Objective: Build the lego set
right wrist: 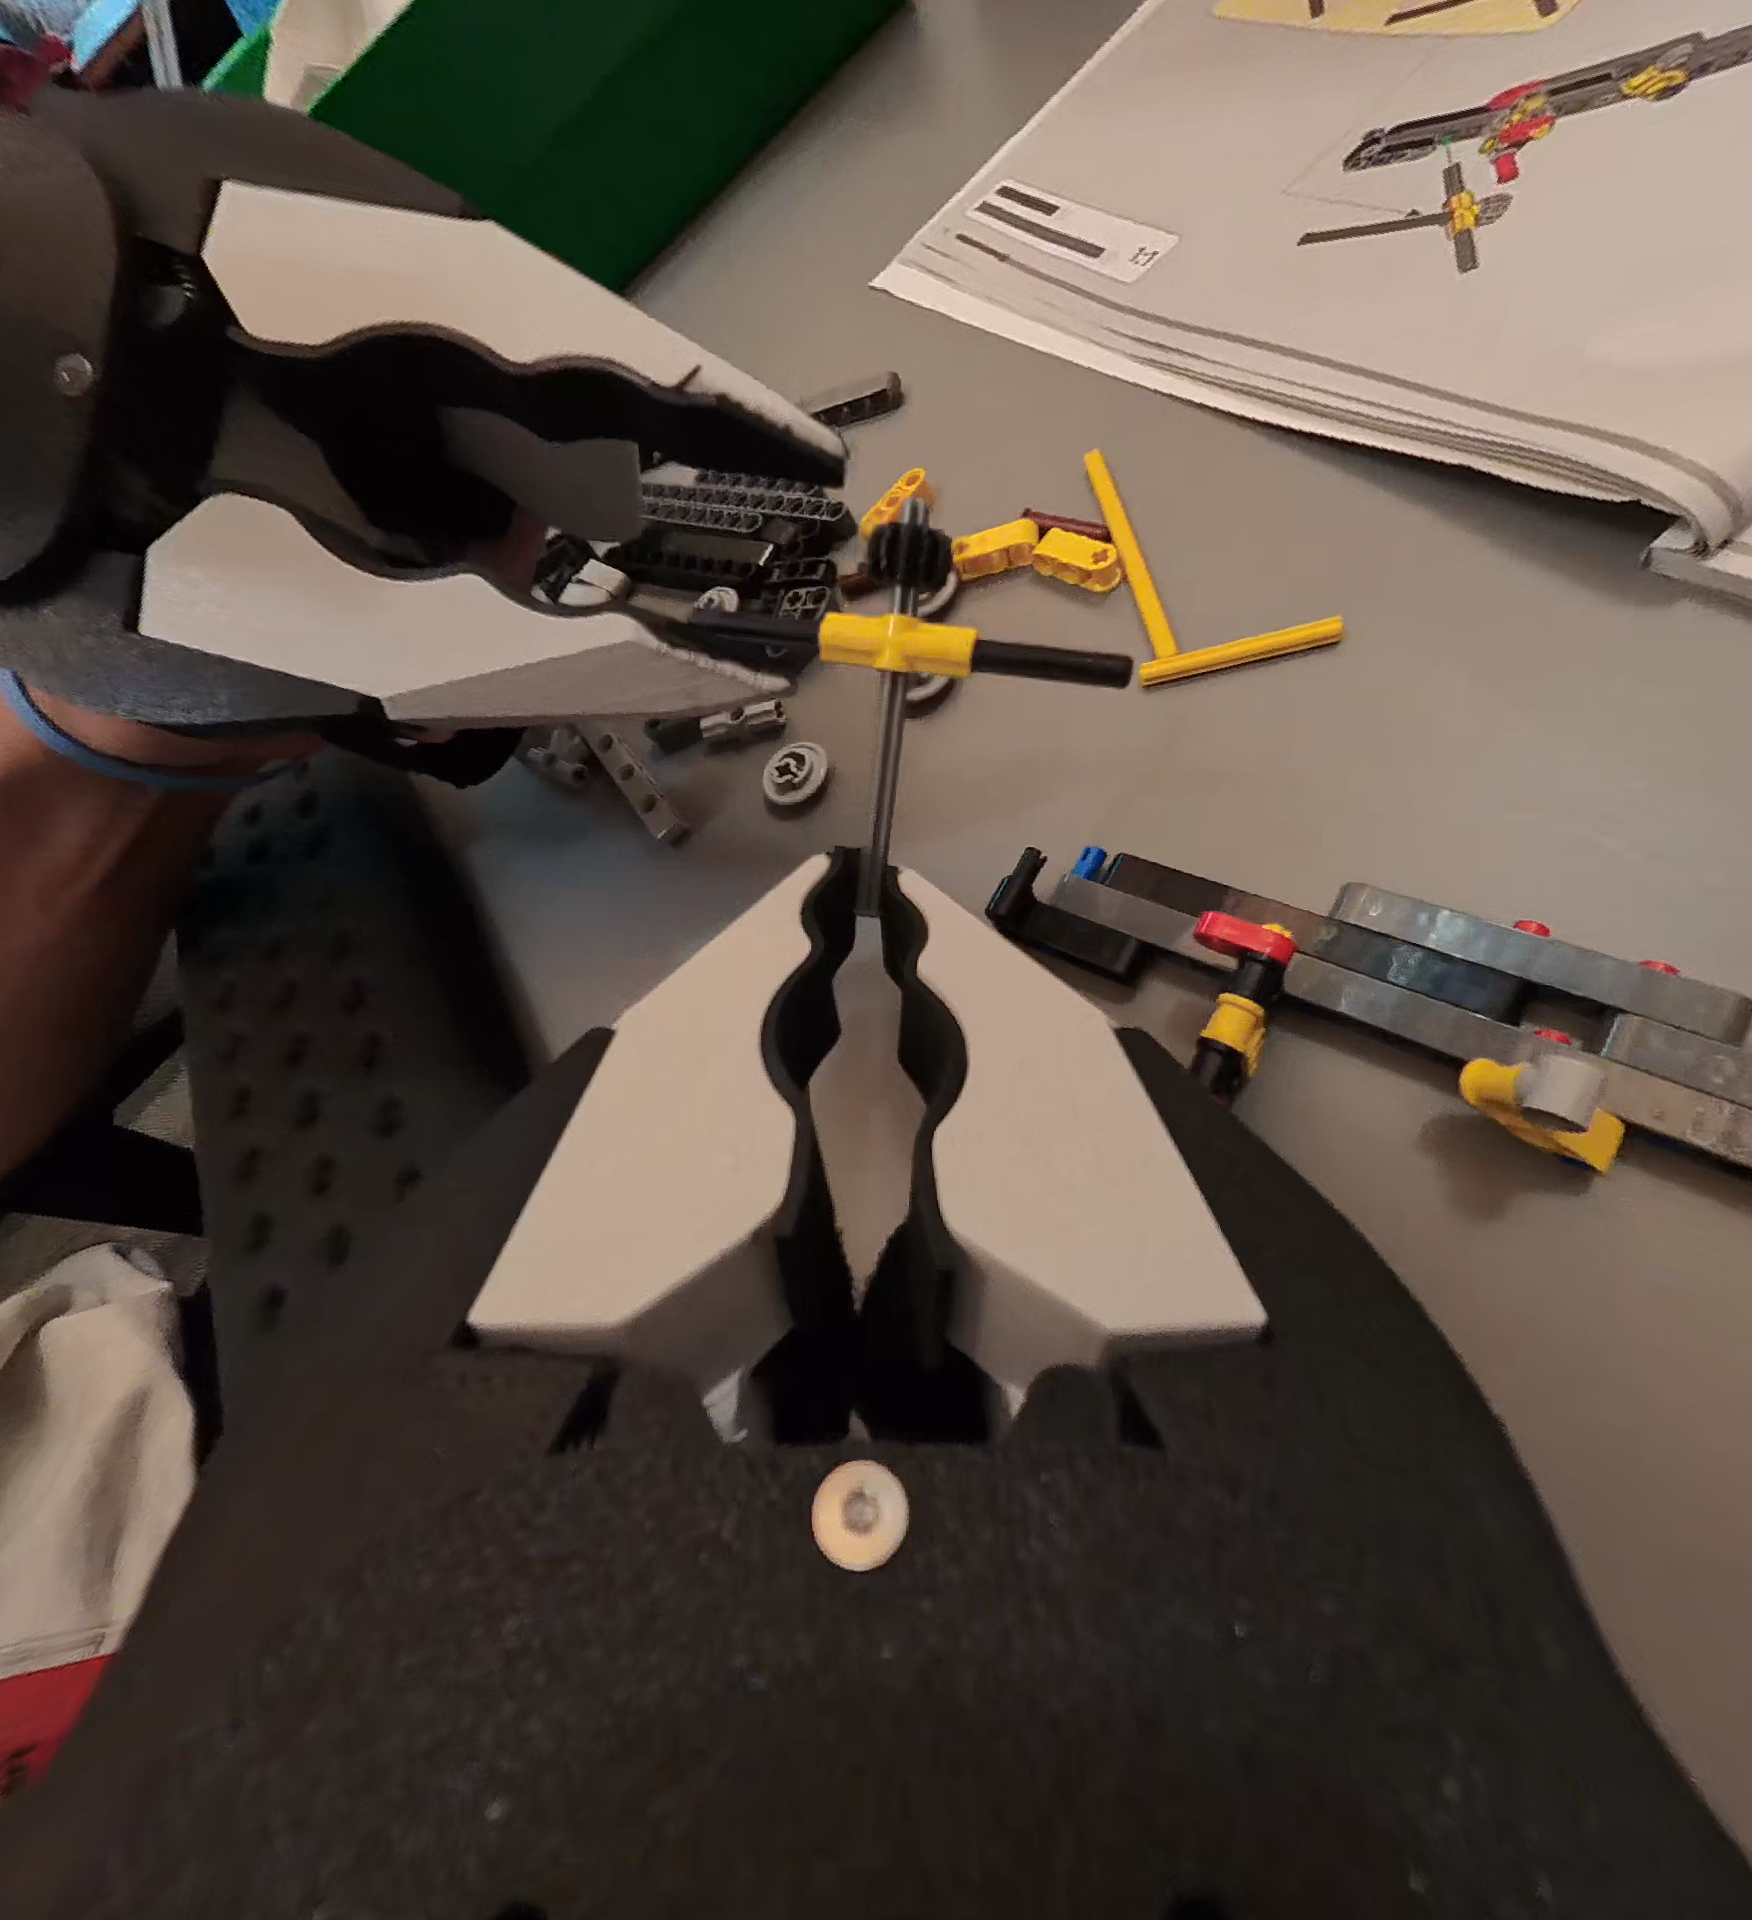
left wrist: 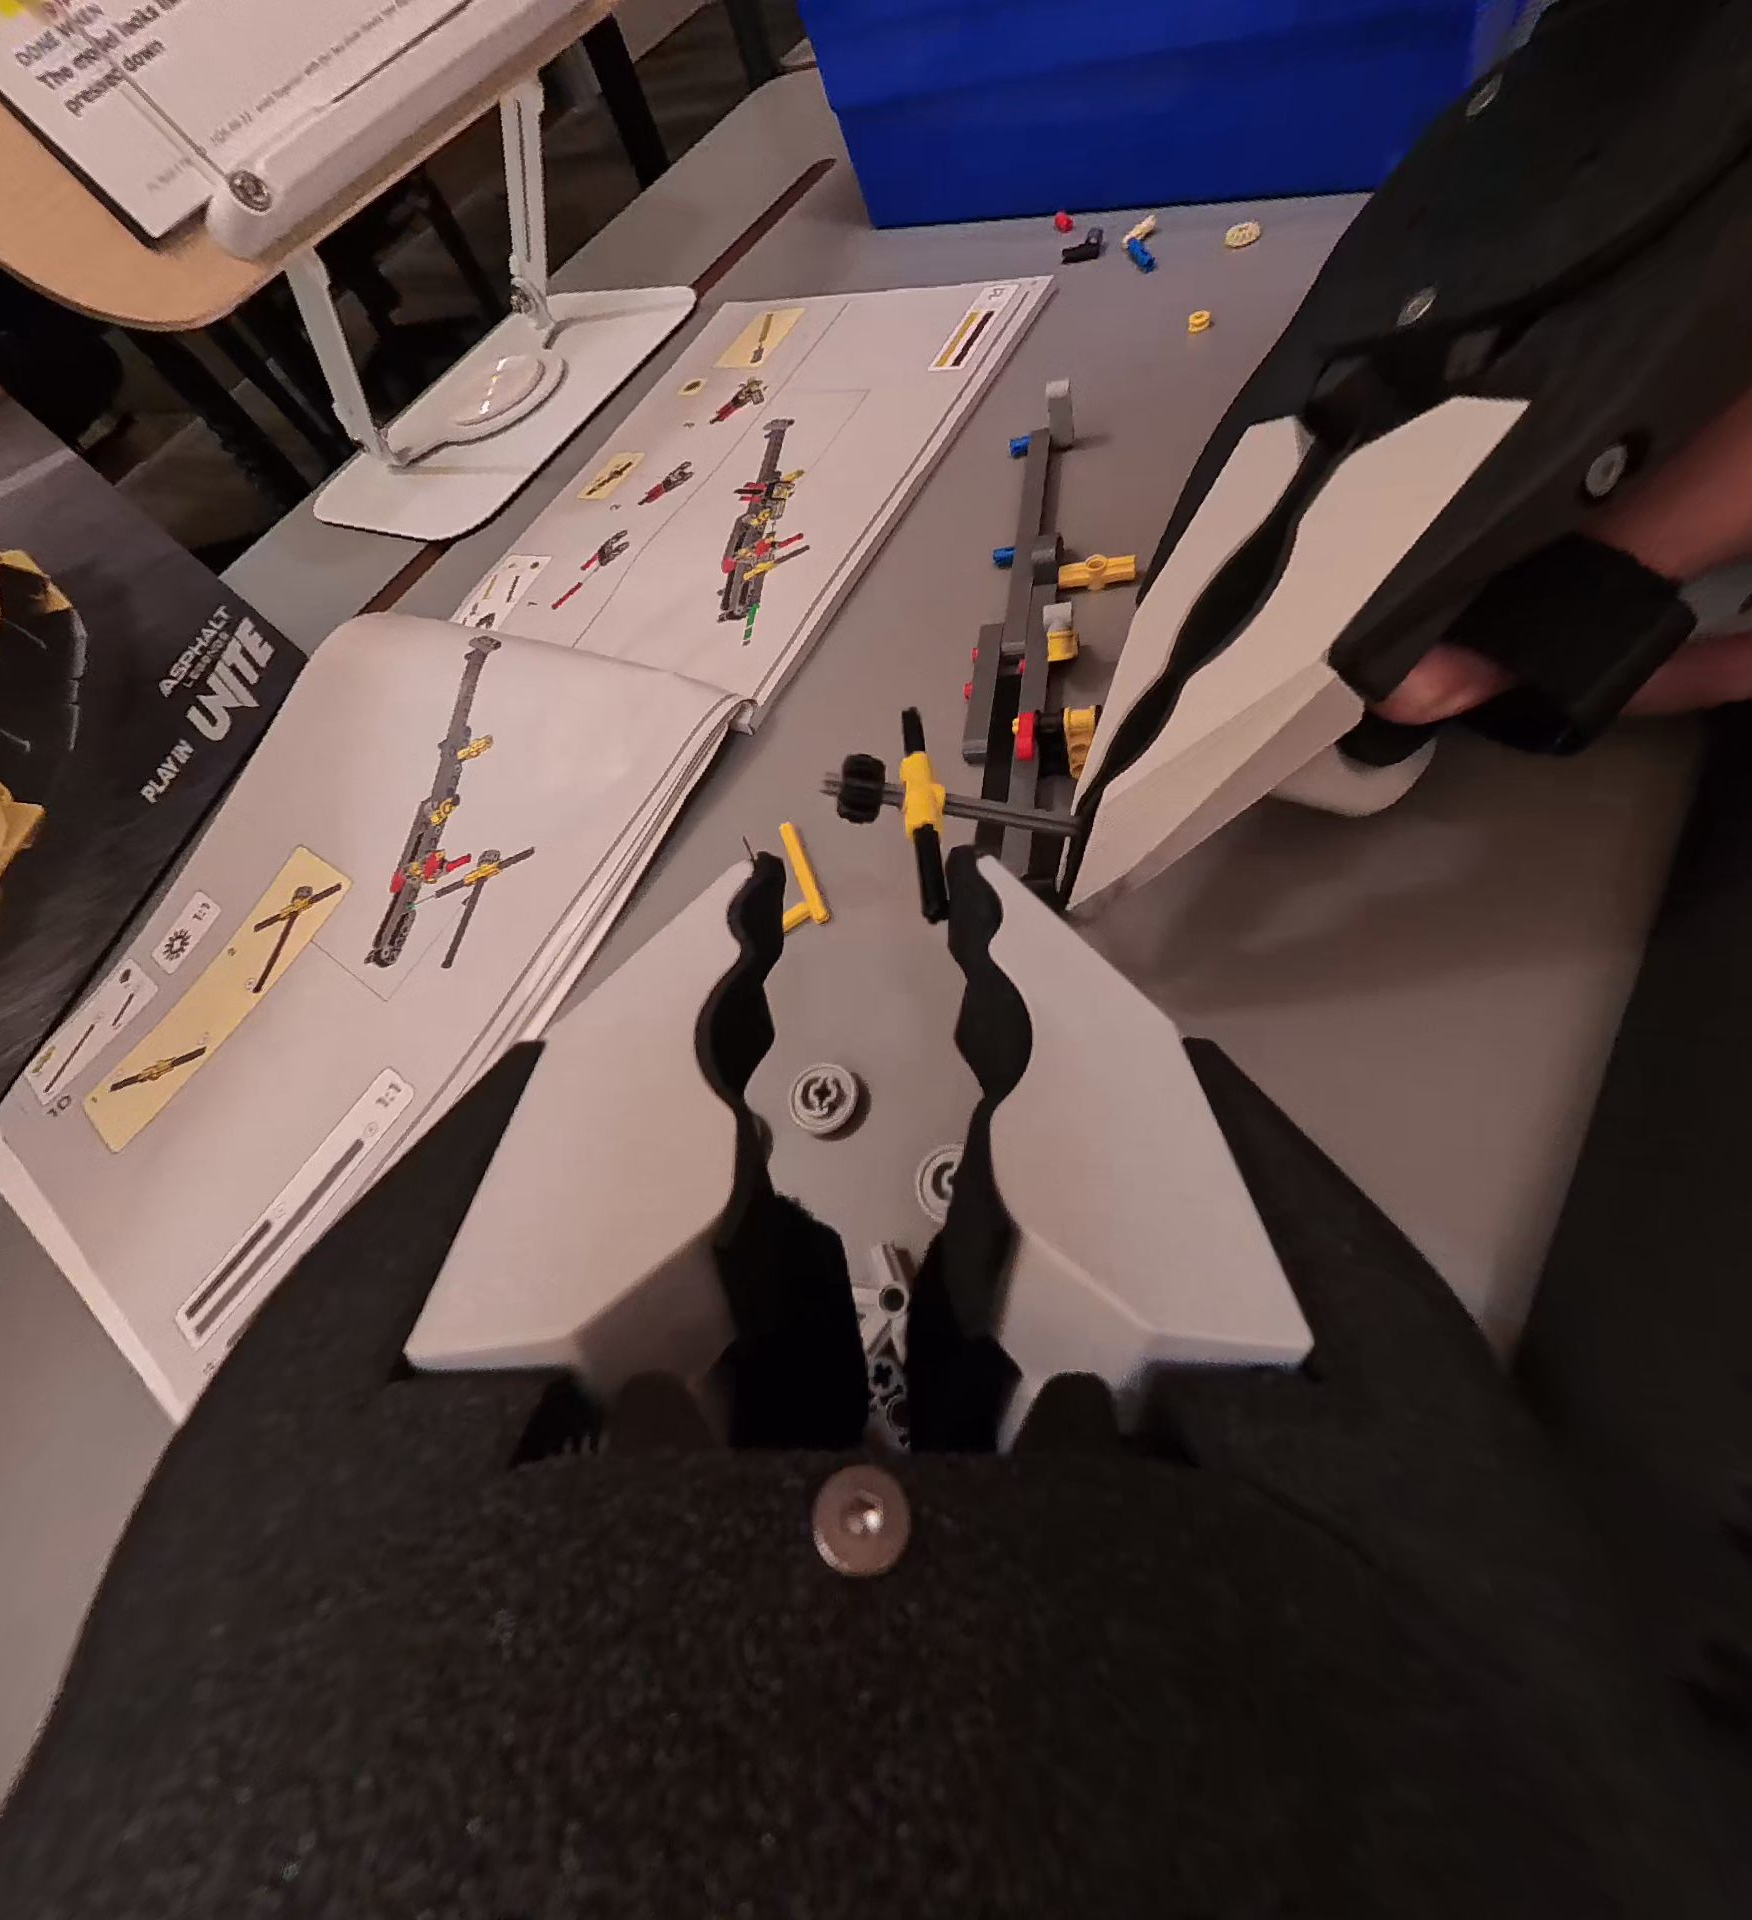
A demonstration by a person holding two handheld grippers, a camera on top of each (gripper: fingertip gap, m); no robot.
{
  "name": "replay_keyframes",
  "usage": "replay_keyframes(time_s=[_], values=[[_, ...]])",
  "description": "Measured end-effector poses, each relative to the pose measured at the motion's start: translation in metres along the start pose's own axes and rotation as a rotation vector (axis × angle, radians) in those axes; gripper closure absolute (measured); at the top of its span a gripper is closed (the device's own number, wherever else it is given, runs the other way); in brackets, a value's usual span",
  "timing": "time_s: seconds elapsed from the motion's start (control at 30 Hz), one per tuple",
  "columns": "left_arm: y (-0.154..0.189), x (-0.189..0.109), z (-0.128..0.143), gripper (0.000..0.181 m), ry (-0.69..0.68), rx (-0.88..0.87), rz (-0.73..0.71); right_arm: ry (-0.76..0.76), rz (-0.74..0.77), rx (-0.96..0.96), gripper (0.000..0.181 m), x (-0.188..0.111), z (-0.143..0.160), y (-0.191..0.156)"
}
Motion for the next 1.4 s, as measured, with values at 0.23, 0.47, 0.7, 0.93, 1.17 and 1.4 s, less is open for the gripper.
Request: replay_keyframes(time_s=[0.23,0.47,0.7,0.93,1.17,1.4], values=[[0.002,0.013,-0.001,0.156,-0.081,0.094,0.080,-0.028,0.035,-0.090,0.177,0.004,0.002,-0.008],[0.002,0.015,-0.002,0.159,-0.044,0.138,-0.012,-0.026,-0.039,-0.027,0.177,0.004,0.003,-0.004],[0.011,0.017,-0.001,0.164,-0.020,0.287,-0.043,-0.067,-0.040,-0.056,0.177,0.007,0.006,-0.005],[0.009,0.015,-0.002,0.150,-0.002,0.292,-0.036,-0.082,-0.098,-0.028,0.177,0.006,0.008,-0.003],[0.016,0.010,0.000,0.172,0.071,0.377,0.017,-0.084,-0.169,-0.021,0.177,0.007,0.008,-0.006],[0.014,0.006,0.001,0.164,0.102,0.377,0.010,-0.081,-0.294,0.030,0.177,0.006,0.006,-0.006]])
Point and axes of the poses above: each gripper's, where its closed fingertips meet, x out along the fingers, z out of its underside, y = z × x across the jaws, the point moved 10 cm from there along -x, back along the fingers, and after that the axes turned 3 degrees about z, right-handed, at the moved point
